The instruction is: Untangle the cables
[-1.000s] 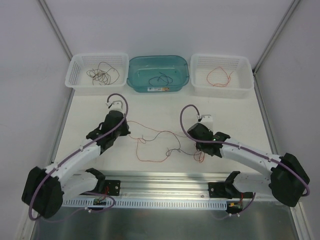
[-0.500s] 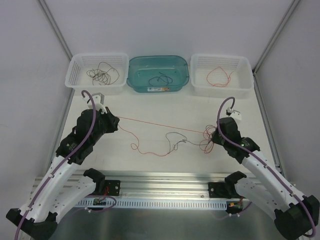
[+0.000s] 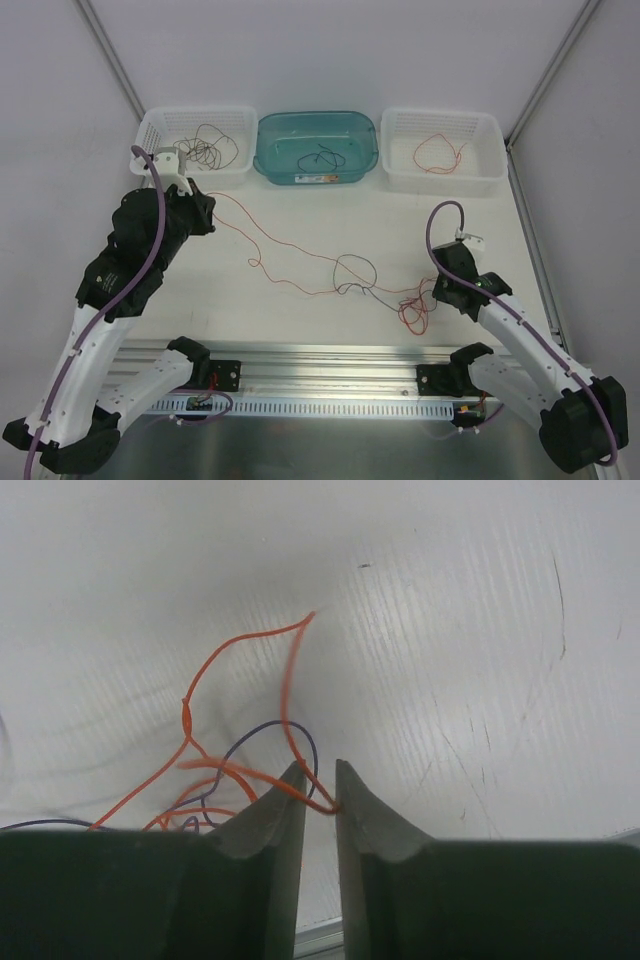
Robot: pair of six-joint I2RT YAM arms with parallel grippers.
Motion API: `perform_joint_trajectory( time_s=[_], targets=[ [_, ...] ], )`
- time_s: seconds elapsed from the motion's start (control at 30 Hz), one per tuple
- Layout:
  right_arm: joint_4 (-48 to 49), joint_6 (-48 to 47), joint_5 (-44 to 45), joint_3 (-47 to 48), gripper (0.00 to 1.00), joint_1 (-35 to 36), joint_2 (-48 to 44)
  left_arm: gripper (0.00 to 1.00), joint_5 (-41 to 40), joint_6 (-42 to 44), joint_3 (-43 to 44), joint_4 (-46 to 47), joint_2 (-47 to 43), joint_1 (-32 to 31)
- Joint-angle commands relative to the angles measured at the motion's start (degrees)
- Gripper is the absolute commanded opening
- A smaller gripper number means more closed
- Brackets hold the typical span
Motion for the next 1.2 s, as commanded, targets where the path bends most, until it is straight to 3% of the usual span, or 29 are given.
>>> perform_joint_trajectory(
  time_s=[0.0, 0.17, 0.3, 0.6, 0.8, 0.97, 1.17],
  targets=[
    [-1.3, -1.3, 1.5, 1.3, 0.24, -0.3, -1.1, 0.00, 0.3, 4.0, 2.6, -2.1, 0.3, 0.3],
    [2.9, -3.4, -10.9, 2.0, 0.53, 1.0, -4.1, 0.00, 7.6, 2.6, 1.5, -2.0, 0.9, 0.3],
    [3.7, -0.8, -10.1, 3.4, 0.66, 7.5, -5.6, 0.00, 8.3, 2.6, 0.4, -2.1, 0.9, 0.3],
    [9.1, 3.3, -6.4, 5.1, 0.77, 20.2, 5.3, 0.00, 10.2, 2.6, -0.6, -2.2, 0.9, 0.3],
    [10.9, 6.7, 0.1, 6.8, 0.78, 21.3, 17.2, 0.00, 8.3, 3.6, 0.6, -3.5, -0.4, 0.4],
    [8.2, 8.5, 7.0, 8.5, 0.60, 18.9, 24.7, 0.00, 5.8, 5.9, 3.0, -5.8, -1.9, 0.3],
    [5.8, 8.2, 7.4, 5.6, 0.05, 10.1, 21.7, 0.00, 0.1, 8.2, 9.1, -8.2, -3.0, 0.3]
  ],
)
